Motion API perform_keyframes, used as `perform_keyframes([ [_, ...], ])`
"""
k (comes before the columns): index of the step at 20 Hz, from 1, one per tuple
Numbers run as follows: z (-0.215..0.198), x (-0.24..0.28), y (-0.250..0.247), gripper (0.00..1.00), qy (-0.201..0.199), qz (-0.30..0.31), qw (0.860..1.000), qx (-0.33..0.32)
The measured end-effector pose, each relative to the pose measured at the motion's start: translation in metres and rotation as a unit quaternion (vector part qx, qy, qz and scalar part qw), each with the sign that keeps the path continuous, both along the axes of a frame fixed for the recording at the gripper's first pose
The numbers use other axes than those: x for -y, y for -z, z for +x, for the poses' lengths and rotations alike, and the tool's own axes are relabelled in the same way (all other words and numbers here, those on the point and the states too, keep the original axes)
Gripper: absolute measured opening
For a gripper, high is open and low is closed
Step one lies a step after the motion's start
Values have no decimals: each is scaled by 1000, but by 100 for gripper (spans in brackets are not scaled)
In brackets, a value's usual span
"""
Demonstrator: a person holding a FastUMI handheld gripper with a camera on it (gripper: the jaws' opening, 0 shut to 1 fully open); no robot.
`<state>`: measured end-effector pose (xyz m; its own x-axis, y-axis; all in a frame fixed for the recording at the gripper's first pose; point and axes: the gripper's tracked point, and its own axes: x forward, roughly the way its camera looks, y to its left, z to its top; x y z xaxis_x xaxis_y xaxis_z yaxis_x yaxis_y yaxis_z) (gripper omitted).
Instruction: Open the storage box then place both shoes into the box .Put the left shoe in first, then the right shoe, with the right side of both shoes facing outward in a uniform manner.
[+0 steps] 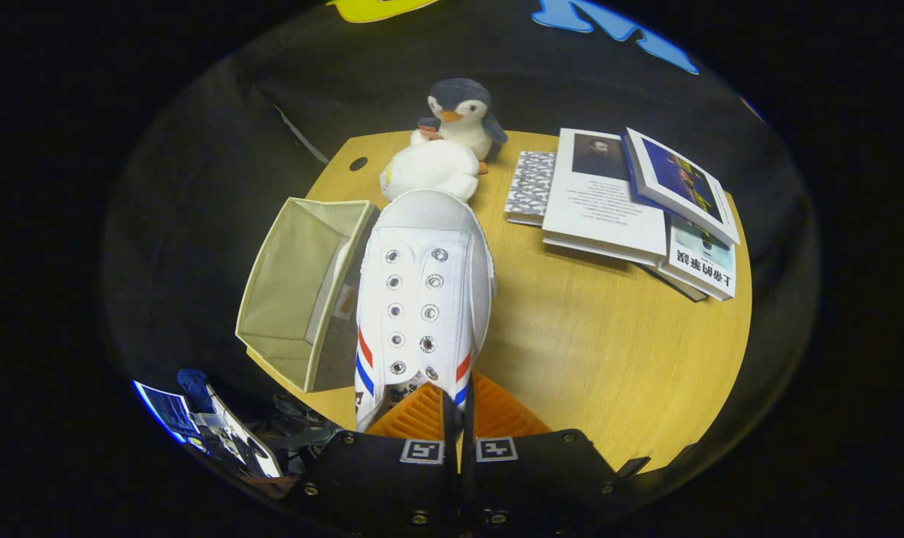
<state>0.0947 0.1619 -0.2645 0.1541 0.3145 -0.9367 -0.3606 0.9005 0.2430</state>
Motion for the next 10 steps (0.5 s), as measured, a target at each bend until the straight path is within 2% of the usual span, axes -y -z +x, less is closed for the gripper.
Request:
perform_keyframes([
  [10,16,-110,-26,2,-82,25,996,16],
])
